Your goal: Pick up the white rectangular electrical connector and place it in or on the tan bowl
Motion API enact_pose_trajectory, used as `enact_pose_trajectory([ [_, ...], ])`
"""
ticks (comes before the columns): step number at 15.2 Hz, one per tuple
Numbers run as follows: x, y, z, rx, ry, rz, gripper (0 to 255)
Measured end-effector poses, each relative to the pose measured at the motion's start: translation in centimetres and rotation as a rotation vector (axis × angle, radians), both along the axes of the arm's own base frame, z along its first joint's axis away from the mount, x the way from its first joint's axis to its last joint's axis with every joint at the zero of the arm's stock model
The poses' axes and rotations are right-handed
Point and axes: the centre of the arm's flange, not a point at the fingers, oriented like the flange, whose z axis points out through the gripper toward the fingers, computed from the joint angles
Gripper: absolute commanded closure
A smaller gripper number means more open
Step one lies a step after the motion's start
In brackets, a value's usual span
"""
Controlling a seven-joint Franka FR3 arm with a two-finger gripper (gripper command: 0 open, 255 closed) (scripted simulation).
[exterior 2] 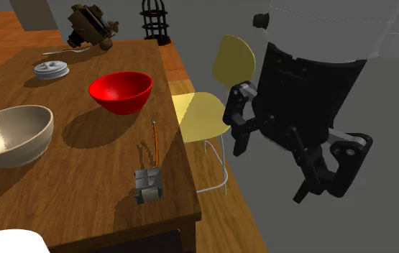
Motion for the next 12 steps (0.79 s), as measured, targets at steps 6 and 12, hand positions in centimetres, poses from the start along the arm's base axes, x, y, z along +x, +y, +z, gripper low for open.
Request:
enact_pose_trajectory([
  [6, 0.6, 5.0, -1.9, 0.011, -0.016, 0.195, 0],
  [12, -0.2, 11.9, -5.0, 0.028, -0.04, 0.489, 0],
])
